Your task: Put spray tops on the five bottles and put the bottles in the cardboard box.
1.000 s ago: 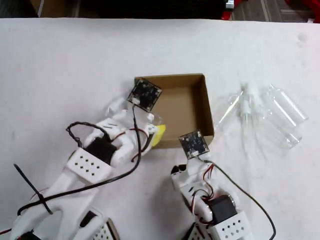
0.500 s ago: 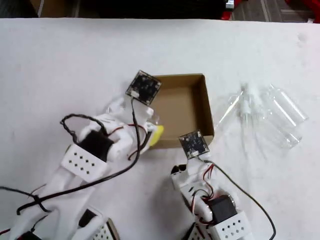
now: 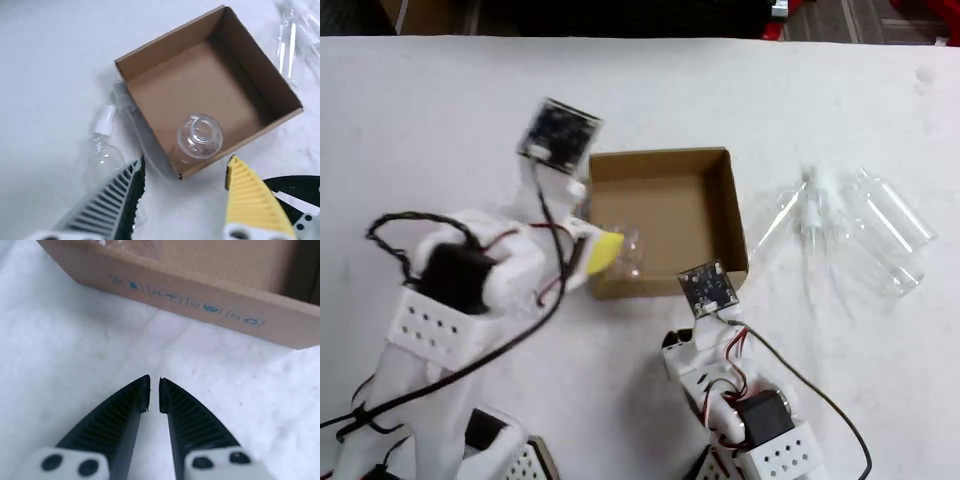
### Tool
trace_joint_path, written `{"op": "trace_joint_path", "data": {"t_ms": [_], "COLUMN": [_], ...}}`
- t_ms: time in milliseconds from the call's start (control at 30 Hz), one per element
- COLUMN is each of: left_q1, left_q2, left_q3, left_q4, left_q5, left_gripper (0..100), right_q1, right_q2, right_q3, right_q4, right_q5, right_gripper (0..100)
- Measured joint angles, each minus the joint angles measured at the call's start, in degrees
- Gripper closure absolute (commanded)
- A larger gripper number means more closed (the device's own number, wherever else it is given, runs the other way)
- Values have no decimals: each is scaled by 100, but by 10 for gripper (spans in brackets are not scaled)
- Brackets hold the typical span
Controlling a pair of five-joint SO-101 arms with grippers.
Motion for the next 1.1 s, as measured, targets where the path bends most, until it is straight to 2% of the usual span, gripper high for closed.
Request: {"op": "trace_joint_path", "data": {"t_ms": [267, 367, 500, 833, 967, 1100], "left_q1": [-1609, -1969, -2022, -2092, -2163, -2171], "left_q2": [0, -167, -949, -4018, -5143, -5811], "left_q3": [-79, 308, 1380, 5020, 5881, 6303], "left_q4": [149, 44, -607, -3138, -3420, -3481], "left_q5": [-26, -26, -26, 9, 35, 35], "left_gripper": [754, 753, 753, 755, 755, 755], "right_q1": [0, 0, 0, -396, -712, -440], "right_q2": [0, 0, 0, 0, 0, 0], "right_q3": [0, 0, 0, 0, 0, -79], "right_q4": [0, 0, 0, 132, 343, 176], "right_q5": [0, 0, 0, 0, 0, 0], "right_gripper": [981, 981, 981, 981, 982, 983]}}
